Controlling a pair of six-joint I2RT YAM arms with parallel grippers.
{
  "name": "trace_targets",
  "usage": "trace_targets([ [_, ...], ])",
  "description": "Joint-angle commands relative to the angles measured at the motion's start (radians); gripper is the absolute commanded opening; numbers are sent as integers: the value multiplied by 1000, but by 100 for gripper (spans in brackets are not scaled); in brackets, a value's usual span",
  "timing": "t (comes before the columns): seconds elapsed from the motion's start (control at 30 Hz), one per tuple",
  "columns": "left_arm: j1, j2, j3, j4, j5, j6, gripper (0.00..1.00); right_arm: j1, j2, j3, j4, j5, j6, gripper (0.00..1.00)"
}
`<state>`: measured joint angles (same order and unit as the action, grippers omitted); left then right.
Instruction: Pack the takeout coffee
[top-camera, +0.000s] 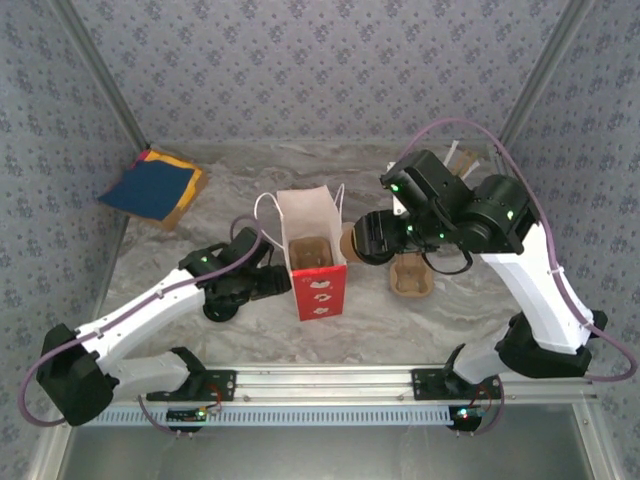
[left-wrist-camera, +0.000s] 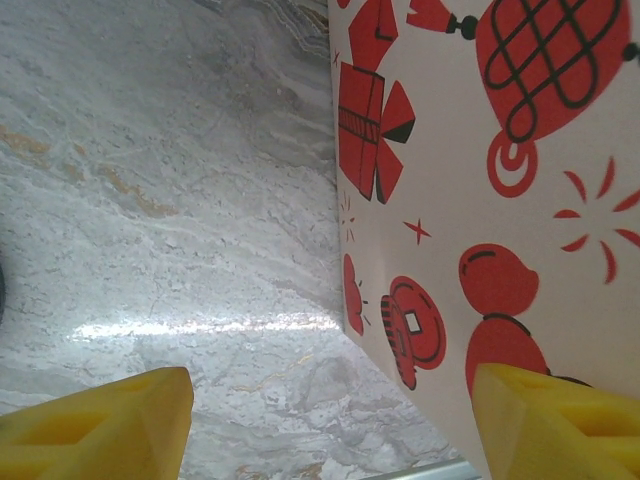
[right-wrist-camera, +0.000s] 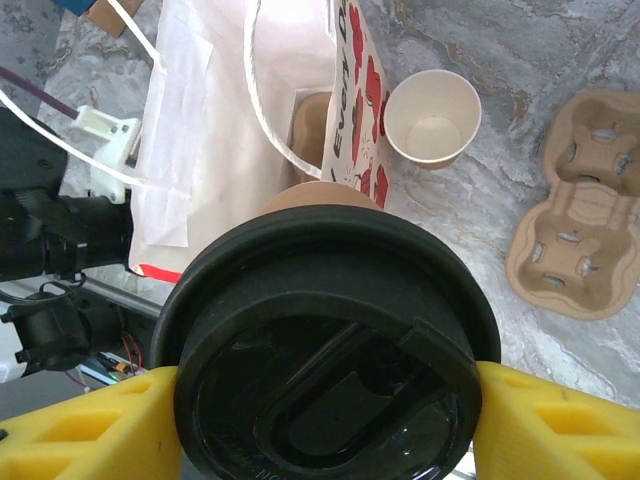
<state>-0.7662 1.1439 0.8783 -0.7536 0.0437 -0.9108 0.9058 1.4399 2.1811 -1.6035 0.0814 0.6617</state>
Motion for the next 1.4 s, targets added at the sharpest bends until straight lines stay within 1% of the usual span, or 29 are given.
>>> trace_targets([
  [0.0, -23, 14, 57, 31, -33, -20, 74, 5, -27, -4, -139, -9, -4, 67],
  [0.37, -96, 76, 83, 58, -44, -34, 74, 5, -3, -21, -63, -42, -13, 67],
  [0.6, -100, 62, 72, 58, -44, -32, 74, -7, 50, -9, 6, -71, -25, 68],
  [0.83, -101, 54, 58, 67, -35, -36, 74, -16, 105, 65, 22, -83, -25, 68],
  [0.87, -101, 53, 58, 68, -36, -36, 74, -20, 112, 80, 19, -85, -55, 67],
  [0.93, -101, 54, 57, 66, -37, -36, 74, -24, 117, 101, 11, -80, -59, 68],
  [1.17, -102, 67, 74, 64, -33, -25, 74, -30, 118, 57, 33, -78, -69, 68],
  [1.37, -103, 71, 70, 68, -19, -23, 74, -28, 167, 41, 53, -68, -89, 68],
])
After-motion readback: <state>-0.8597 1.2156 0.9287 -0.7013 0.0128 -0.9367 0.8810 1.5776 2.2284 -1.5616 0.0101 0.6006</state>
